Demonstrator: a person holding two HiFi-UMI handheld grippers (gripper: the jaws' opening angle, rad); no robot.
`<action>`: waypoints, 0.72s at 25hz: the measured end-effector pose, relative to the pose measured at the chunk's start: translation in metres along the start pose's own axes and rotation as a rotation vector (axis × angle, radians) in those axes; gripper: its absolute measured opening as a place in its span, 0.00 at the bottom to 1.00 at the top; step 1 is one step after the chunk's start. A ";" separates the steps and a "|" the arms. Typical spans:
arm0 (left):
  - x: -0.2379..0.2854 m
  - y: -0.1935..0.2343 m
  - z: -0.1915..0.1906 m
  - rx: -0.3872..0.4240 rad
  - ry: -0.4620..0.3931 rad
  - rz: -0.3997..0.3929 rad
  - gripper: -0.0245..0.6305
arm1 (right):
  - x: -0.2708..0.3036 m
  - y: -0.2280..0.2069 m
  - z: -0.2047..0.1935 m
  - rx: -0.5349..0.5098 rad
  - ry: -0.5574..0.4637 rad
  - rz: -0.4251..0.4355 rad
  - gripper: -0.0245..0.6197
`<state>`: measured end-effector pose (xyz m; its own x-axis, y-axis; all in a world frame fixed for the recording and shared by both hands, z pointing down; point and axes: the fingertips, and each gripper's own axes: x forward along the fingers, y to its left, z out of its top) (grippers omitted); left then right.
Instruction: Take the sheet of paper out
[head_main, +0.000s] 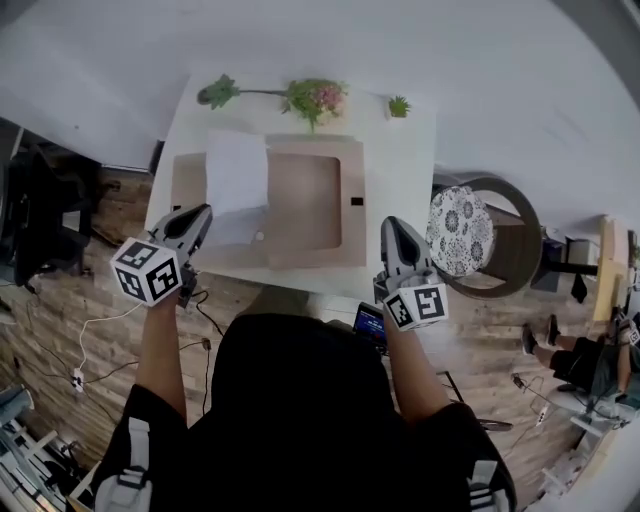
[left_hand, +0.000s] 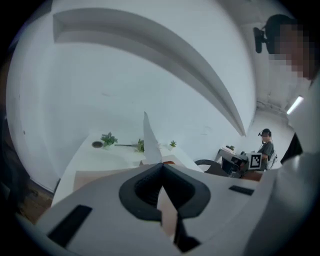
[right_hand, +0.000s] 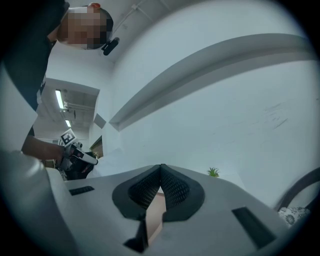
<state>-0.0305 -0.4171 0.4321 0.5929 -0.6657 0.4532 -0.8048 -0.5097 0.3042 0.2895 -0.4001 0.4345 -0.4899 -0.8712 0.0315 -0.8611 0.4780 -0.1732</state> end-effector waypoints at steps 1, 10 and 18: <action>-0.005 -0.009 0.004 0.039 -0.035 0.018 0.04 | -0.008 0.005 0.003 0.003 -0.013 0.005 0.06; -0.046 -0.092 0.015 0.190 -0.420 0.128 0.04 | -0.084 0.039 0.021 -0.080 -0.063 0.029 0.06; -0.092 -0.147 -0.009 0.222 -0.552 0.126 0.04 | -0.159 0.066 0.026 -0.166 -0.086 0.032 0.06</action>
<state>0.0329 -0.2765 0.3530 0.4681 -0.8826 -0.0448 -0.8800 -0.4701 0.0678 0.3138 -0.2327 0.3925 -0.5100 -0.8583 -0.0567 -0.8594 0.5112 -0.0079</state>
